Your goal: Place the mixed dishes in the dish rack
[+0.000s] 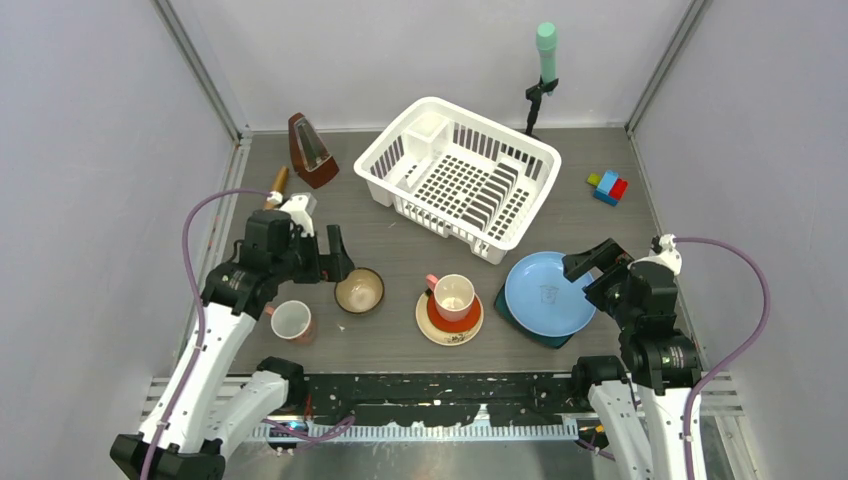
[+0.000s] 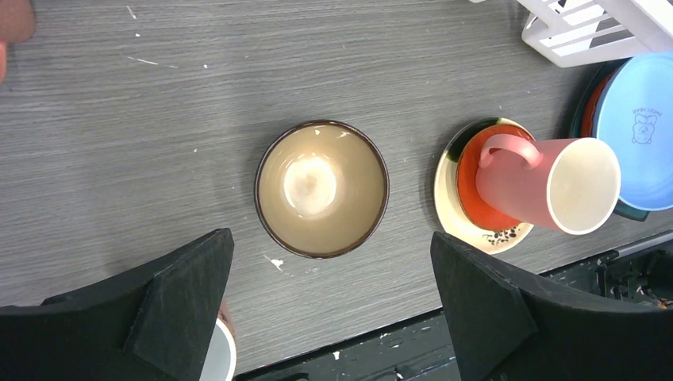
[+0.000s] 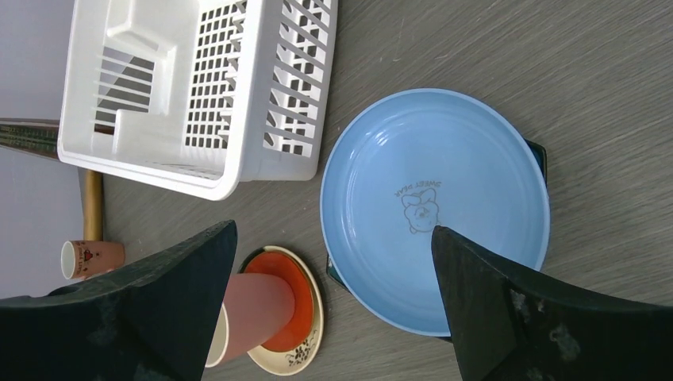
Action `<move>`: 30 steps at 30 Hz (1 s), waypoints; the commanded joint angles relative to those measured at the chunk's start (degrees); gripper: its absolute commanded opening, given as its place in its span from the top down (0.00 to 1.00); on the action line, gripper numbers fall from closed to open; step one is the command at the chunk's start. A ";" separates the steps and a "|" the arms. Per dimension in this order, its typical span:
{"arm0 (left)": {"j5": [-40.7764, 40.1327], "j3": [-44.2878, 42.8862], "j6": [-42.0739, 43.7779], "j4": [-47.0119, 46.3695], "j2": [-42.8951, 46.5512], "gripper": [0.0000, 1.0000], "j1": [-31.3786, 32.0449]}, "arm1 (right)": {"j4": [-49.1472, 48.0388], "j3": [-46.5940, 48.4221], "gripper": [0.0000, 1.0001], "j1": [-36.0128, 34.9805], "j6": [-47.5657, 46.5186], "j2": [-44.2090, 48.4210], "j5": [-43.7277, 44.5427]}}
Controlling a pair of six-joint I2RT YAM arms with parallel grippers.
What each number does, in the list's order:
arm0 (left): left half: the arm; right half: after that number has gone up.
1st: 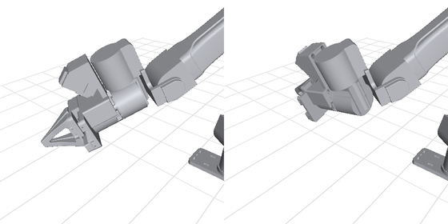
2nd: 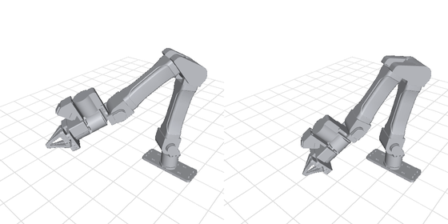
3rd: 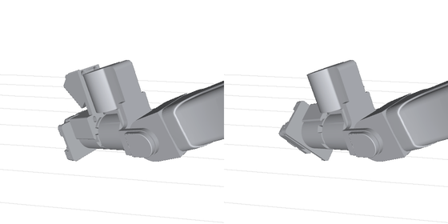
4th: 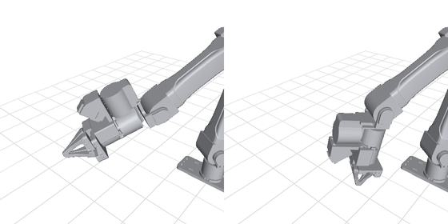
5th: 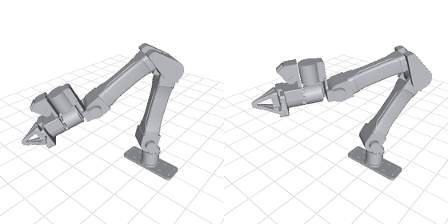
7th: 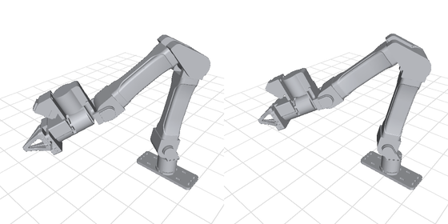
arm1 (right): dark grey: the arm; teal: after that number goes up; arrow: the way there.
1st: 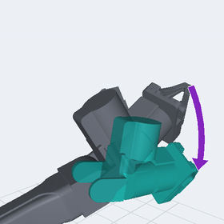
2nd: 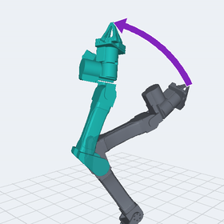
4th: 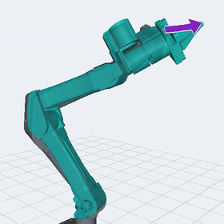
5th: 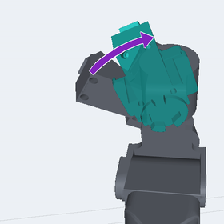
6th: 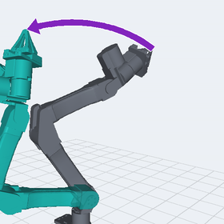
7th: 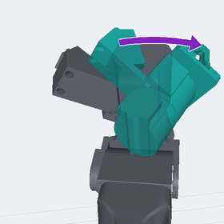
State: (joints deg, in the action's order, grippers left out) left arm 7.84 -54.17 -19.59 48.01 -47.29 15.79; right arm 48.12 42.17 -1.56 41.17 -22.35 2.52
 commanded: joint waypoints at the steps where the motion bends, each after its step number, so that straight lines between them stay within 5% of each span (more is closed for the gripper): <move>1: 2.09 0.31 -0.71 -2.51 -0.65 0.00 0.12 | 0.22 0.87 0.00 -0.34 0.79 -0.76 -1.51; 10: 7.62 4.83 0.27 -6.43 1.77 0.00 0.12 | 4.33 4.47 0.00 -0.32 1.35 -6.54 0.42; 17: -9.54 5.32 -4.49 -5.83 2.99 0.00 0.12 | 10.95 7.17 0.00 -0.28 8.20 -13.31 14.18; 24: 0.10 10.68 -4.10 -13.74 10.01 0.01 0.12 | 9.23 8.01 0.00 -0.34 3.55 -18.19 9.60; 30: 11.70 8.37 -7.03 -12.41 5.07 0.08 0.43 | 7.52 7.90 0.02 -0.36 2.67 -17.22 6.94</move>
State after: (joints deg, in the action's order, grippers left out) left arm 8.49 -43.70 -23.88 38.57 -38.15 15.79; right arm 58.22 47.68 -1.72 45.39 -40.69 11.35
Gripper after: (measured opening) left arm 0.970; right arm 0.997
